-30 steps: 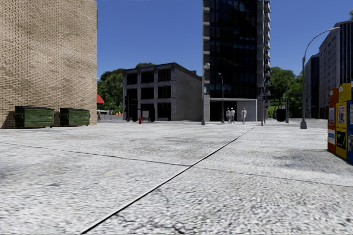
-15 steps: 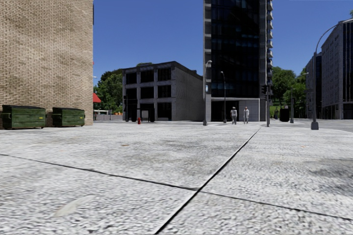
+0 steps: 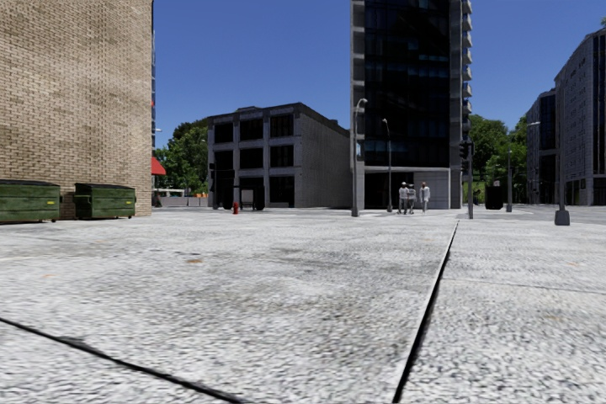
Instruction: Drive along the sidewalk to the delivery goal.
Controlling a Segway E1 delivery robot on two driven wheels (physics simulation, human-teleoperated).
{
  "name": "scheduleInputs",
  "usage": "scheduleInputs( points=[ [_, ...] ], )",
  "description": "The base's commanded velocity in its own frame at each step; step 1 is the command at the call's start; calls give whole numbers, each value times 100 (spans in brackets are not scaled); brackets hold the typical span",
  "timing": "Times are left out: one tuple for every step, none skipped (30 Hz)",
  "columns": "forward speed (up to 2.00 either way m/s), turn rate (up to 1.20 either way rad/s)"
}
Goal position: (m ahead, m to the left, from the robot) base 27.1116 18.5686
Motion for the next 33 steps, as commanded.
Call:
scheduleInputs(
  points=[
    [200,2],
    [200,2],
    [200,2],
    [200,8],
    [200,31],
    [200,54],
    [200,67],
    [200,67],
    [200,71],
    [200,72],
    [200,71],
    [200,55],
    [200,55],
    [200,28],
    [200,9],
    [200,5],
    [200,4],
    [200,4],
    [200,3],
    [200,2],
    [200,2],
    [200,2],
    [200,2],
    [200,2],
    [200,2],
    [200,2],
    [200,1],
    [200,1],
    [200,1],
    [200,1],
    [200,4],
    [200,31],
    [200,31]
  ],
)
